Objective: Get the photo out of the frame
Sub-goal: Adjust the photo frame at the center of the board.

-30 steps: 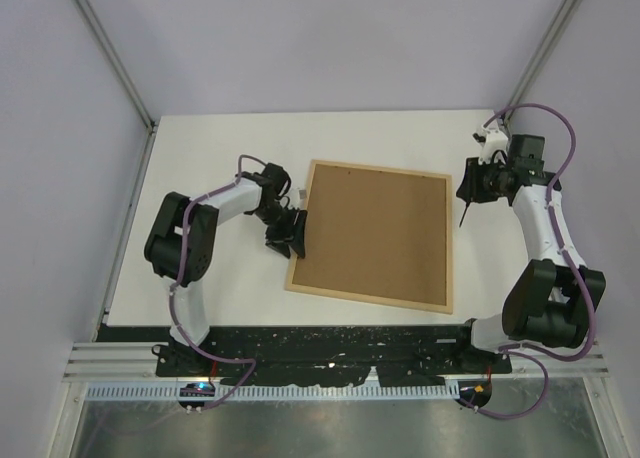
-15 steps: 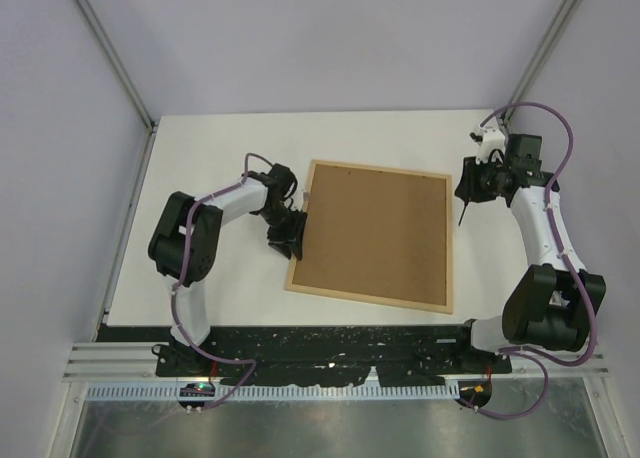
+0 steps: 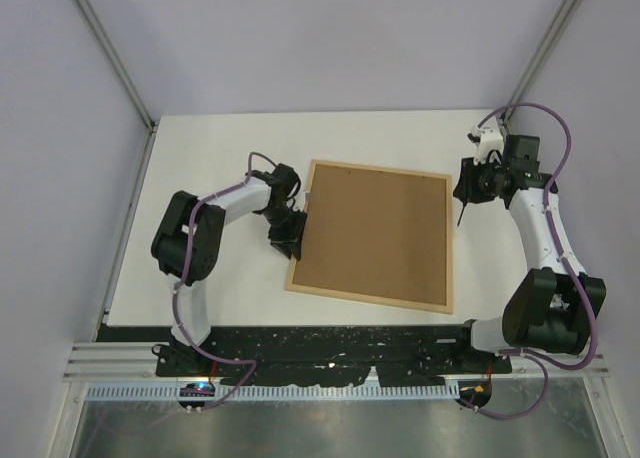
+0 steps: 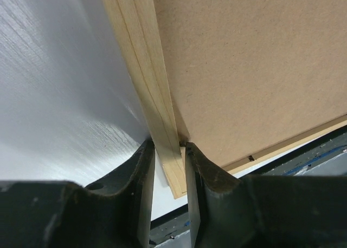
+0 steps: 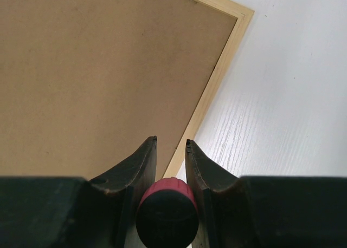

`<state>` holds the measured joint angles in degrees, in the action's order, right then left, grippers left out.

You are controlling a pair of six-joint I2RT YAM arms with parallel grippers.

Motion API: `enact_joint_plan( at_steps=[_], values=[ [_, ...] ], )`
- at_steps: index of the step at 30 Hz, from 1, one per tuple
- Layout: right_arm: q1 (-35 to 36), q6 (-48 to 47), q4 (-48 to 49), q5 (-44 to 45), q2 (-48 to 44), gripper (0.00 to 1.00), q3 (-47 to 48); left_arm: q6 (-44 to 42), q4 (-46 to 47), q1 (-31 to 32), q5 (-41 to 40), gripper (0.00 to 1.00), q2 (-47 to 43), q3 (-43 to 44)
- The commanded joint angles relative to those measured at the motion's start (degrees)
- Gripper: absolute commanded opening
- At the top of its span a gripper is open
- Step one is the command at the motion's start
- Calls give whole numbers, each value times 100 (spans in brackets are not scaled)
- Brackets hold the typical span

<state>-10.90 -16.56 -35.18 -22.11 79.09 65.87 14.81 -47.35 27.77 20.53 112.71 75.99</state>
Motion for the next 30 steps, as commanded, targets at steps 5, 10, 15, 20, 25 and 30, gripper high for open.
enact_joint_plan(
  at_steps=[5, 10, 15, 20, 25, 30],
  values=[
    [44, -58, 213, 93, -192, 8, 5, -39, 279, 9, 2, 19, 129, -48],
    [44, -102, 196, 75, -157, 8, -21, 48, 586, -236, 468, 6, 24, -286],
    [44, -111, 134, -13, -104, 8, 5, 136, 964, -526, 881, 0, -99, -576],
    [44, -32, 46, -215, -69, 8, 128, 180, 1254, -676, 1075, 0, -205, -813],
    [44, 30, -33, -189, -60, 8, 242, 189, 1063, -685, 1015, 19, -231, -700],
    [105, 74, 20, -31, -122, 8, 225, 92, 535, -510, 417, 28, -144, -374]
  ],
)
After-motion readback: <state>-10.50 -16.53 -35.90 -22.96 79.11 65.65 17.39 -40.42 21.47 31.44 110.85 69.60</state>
